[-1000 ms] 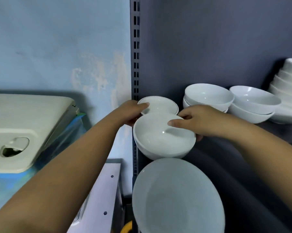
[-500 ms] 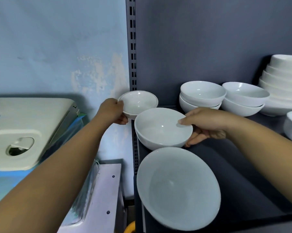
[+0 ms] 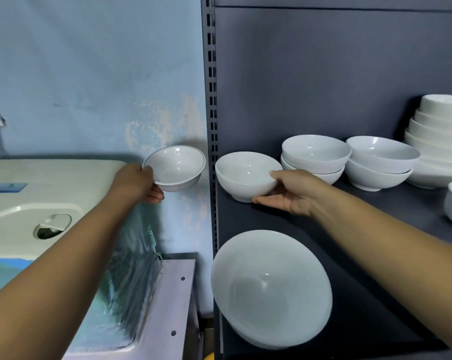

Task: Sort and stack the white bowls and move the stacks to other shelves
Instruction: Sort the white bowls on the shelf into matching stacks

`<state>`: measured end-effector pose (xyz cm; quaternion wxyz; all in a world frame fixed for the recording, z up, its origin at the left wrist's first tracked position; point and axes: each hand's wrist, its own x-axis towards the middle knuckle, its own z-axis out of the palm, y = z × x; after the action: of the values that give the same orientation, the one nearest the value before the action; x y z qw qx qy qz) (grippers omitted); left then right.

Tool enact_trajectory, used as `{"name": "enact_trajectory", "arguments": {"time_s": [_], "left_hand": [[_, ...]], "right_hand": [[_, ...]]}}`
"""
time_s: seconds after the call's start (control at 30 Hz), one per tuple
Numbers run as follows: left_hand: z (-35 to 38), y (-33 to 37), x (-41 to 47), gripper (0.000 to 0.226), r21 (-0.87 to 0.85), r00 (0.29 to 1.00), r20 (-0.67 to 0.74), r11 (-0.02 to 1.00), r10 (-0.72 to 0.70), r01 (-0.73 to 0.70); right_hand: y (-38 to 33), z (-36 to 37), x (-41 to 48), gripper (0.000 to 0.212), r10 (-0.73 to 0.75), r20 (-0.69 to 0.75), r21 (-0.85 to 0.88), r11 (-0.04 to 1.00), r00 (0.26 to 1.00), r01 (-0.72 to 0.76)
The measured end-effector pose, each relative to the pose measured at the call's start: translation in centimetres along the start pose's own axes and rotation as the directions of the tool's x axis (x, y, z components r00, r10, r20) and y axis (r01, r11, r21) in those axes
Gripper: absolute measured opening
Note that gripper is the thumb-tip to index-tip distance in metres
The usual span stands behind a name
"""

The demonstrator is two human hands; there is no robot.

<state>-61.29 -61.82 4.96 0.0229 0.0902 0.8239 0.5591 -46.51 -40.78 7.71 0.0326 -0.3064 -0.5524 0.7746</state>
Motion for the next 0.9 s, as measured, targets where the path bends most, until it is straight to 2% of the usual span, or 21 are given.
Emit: {"name": "enact_trajectory", "arguments": {"time_s": [0.1,0.17,0.23,0.27,0.37,0.47,0.6,0.7,0.83,0.9], "left_hand": [[-0.3,-0.1,-0.9,0.033,-0.011,1.0,-0.007,1.0,0.019,-0.02],[-0.4,0.0,-1.6,0.033,-0.007,0.999,-0.007,0.999,0.033,-0.033],[-0.5,0.3,-2.3,0.032,-0.003,0.999,-0.006,0.999,0.047,-0.047],[-0.5,0.5,-2.6,0.032,0.001,0.998,-0.002,0.998,0.058,-0.058],[-0.3,1.1,-3.4,0.031,0.004,0.995,0.03,0.996,0.09,-0.09],[0.3,1.7,-3.9,0.033,0.01,0.992,0.065,0.994,0.105,-0.106],[0.4,3.1,-4.4,0.031,0.007,0.989,0.064,0.991,0.135,-0.135],[-0.3,3.8,-4.9,0.026,-0.019,0.987,0.052,0.988,0.155,-0.154],[-0.9,4.4,-6.5,0.027,-0.05,0.975,0.074,0.978,0.208,-0.204],[-0.7,5.0,-7.6,0.026,-0.061,0.968,0.096,0.972,0.231,-0.226]], "right_hand": [[0.6,-0.1,-0.3,0.027,-0.045,-0.035,0.068,0.997,0.998,0.047],[1.2,-0.8,-1.6,0.038,-0.089,-0.025,-0.086,0.993,0.996,0.087],[2.1,-2.0,-3.9,0.05,-0.117,0.1,-0.261,0.955,0.988,0.139],[2.6,-2.6,-5.2,0.053,-0.106,0.184,-0.295,0.942,0.977,0.158],[3.8,-3.4,-8.3,0.04,0.014,0.408,-0.33,0.934,0.913,0.133],[5.1,-3.4,-8.5,0.029,0.043,0.475,-0.346,0.928,0.879,0.141],[5.0,-3.7,-7.8,0.031,-0.082,0.345,-0.308,0.931,0.935,0.195],[4.3,-4.9,-6.9,0.032,-0.184,0.195,-0.199,0.954,0.963,0.222],[3.6,-6.6,-5.2,0.032,-0.291,-0.063,-0.032,0.957,0.955,0.29],[3.6,-6.8,-4.7,0.028,-0.312,-0.13,-0.018,0.95,0.941,0.312]]}}
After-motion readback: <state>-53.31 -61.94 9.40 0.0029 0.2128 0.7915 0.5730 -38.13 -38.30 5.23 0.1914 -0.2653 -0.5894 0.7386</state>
